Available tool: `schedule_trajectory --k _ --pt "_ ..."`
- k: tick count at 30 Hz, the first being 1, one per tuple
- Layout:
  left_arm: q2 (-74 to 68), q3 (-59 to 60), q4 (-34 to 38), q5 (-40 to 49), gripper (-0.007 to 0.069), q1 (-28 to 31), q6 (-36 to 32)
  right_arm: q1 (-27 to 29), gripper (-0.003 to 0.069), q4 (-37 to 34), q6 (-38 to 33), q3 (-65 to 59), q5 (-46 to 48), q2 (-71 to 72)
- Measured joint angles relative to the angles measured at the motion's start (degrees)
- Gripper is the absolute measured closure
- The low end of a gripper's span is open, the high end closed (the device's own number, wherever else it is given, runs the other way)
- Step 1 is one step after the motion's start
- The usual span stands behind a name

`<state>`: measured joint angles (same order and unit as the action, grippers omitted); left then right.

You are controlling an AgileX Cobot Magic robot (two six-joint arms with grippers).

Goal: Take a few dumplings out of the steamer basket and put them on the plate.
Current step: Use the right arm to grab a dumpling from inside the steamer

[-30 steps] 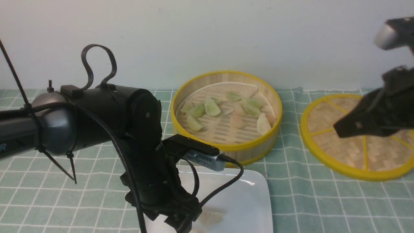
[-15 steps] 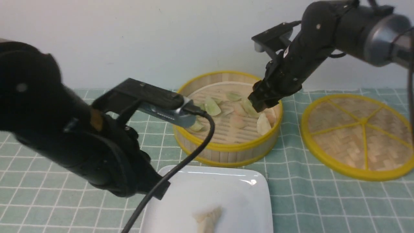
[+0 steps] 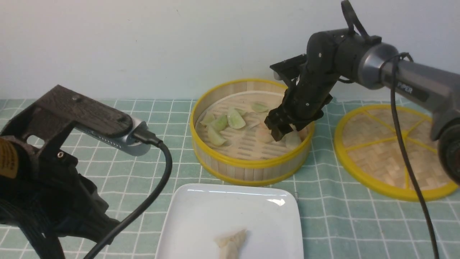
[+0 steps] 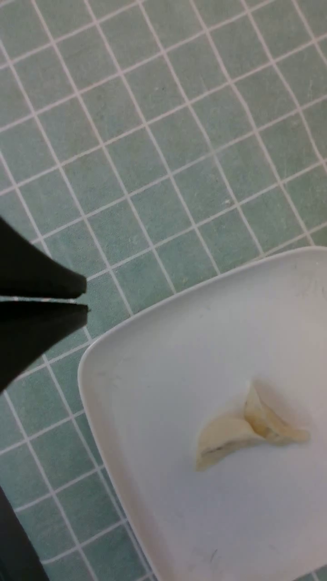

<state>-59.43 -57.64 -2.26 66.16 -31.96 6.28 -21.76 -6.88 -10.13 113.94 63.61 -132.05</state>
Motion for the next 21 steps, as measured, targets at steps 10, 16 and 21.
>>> schedule_trajectory --k 10,16,21 --pt "0.0 0.0 -0.69 0.0 0.0631 0.0 0.16 -1.45 0.0637 1.56 -1.22 0.49 1.05 -0.15" --pt "0.0 0.0 -0.98 0.0 0.0631 0.0 0.16 -2.44 0.067 0.44 -1.19 -0.04 4.81 4.62" --pt "0.0 0.0 -1.05 0.0 0.0631 0.0 0.16 -2.44 0.0671 0.44 -1.19 0.02 5.07 11.99"
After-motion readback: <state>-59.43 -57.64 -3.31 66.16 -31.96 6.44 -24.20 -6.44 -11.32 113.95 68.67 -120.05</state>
